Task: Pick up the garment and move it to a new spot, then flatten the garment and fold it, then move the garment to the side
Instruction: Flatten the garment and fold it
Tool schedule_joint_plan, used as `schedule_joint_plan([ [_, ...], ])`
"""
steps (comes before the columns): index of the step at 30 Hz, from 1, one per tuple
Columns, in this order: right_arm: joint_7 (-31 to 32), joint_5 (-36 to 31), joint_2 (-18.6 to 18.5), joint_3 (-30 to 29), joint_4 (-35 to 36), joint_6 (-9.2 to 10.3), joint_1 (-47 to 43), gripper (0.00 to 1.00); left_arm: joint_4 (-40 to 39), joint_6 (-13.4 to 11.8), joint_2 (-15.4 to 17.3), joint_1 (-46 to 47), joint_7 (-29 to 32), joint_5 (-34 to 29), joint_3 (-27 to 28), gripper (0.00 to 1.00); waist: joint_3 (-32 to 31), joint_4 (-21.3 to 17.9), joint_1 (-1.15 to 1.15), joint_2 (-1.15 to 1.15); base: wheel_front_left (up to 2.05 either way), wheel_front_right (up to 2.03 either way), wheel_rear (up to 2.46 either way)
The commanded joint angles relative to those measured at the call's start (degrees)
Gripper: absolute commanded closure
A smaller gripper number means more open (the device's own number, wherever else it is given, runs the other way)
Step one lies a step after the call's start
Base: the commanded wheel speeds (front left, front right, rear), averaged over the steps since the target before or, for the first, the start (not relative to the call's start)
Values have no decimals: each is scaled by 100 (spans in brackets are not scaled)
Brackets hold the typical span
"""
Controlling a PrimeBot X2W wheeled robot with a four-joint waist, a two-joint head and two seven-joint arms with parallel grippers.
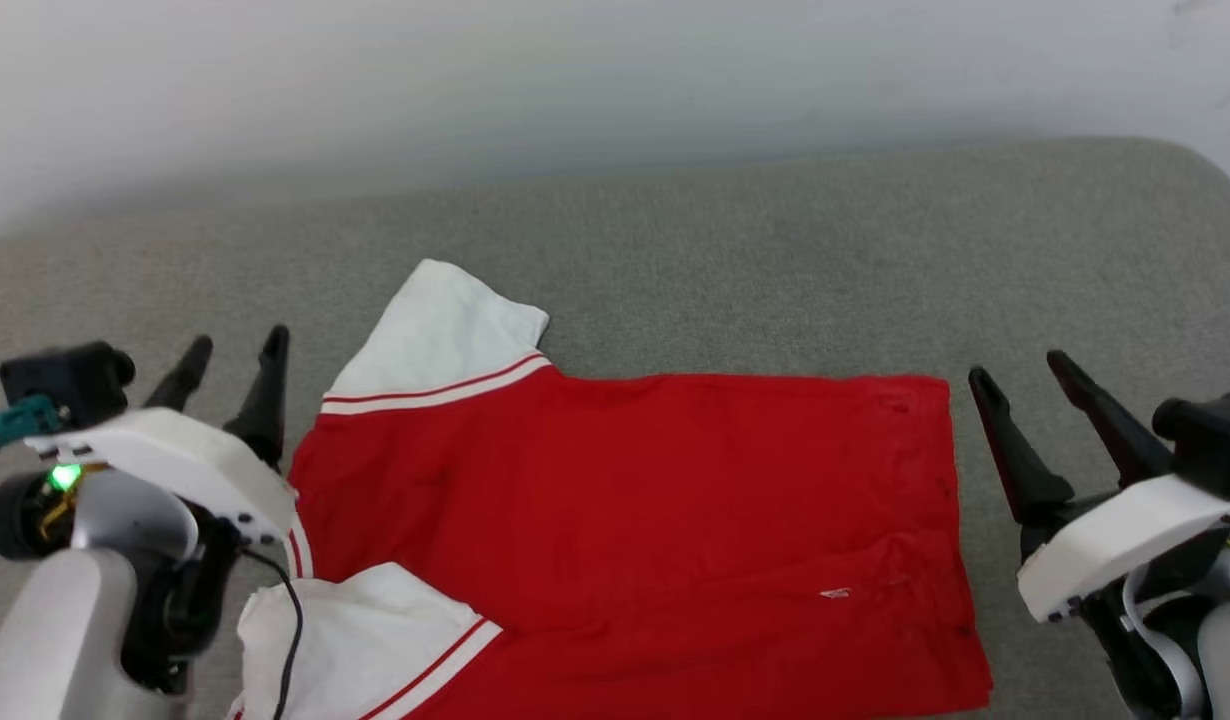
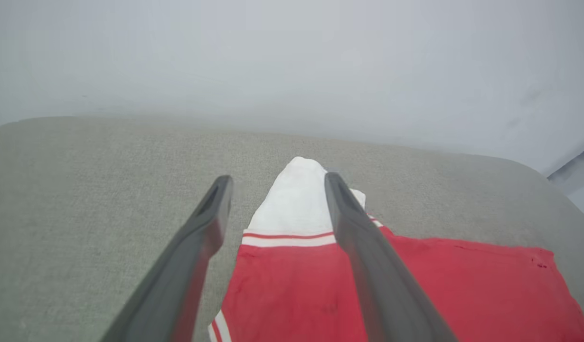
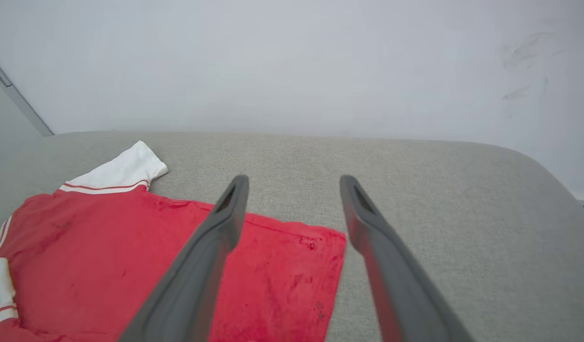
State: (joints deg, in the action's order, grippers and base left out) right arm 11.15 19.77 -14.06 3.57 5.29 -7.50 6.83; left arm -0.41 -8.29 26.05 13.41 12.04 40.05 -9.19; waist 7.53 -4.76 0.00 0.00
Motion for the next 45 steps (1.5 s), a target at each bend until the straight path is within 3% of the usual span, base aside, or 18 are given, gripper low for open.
schedule_joint_plan([
  [1,-96,-22,79,65,66,2,208,0,59,-8,51,291,-83,-100,40,0,424,-239,0,0,0,0,0],
  [6,-317,-129,144,177,152,1,680,0,412,179,183,1290,-85,-189,44,0,1063,-456,0,0,0,0,0],
  [10,-407,-168,197,243,160,2,971,0,954,373,249,2034,308,-17,-30,0,1468,-628,0,0,0,0,0],
  [19,-622,-95,361,413,-56,2,1281,0,2041,980,832,3168,2301,561,-308,0,1918,-1103,0,0,0,0,0],
  [27,-799,73,508,480,-271,2,1333,0,2383,941,1390,3535,3940,778,-544,0,2232,-1433,0,0,0,0,0],
  [32,-824,151,542,478,-397,2,1317,0,2600,788,1431,3310,4540,869,-686,0,2307,-1512,0,0,0,0,0],
  [33,-841,187,542,471,-416,1,1327,0,2633,746,1404,3251,4613,910,-699,53,2319,-1520,0,0,0,0,0],
  [34,-840,205,527,448,-445,2,1339,0,2661,715,1371,3201,4640,949,-690,98,2324,-1527,0,0,0,0,0],
  [41,-393,677,358,355,-620,1,1485,0,2611,626,1121,3107,4285,1027,-613,100,2245,-1413,0,0,0,0,0],
  [45,413,1100,258,290,-885,2,1697,0,2538,666,1083,3261,4038,961,-578,100,2174,-1245,0,0,0,0,0],
])
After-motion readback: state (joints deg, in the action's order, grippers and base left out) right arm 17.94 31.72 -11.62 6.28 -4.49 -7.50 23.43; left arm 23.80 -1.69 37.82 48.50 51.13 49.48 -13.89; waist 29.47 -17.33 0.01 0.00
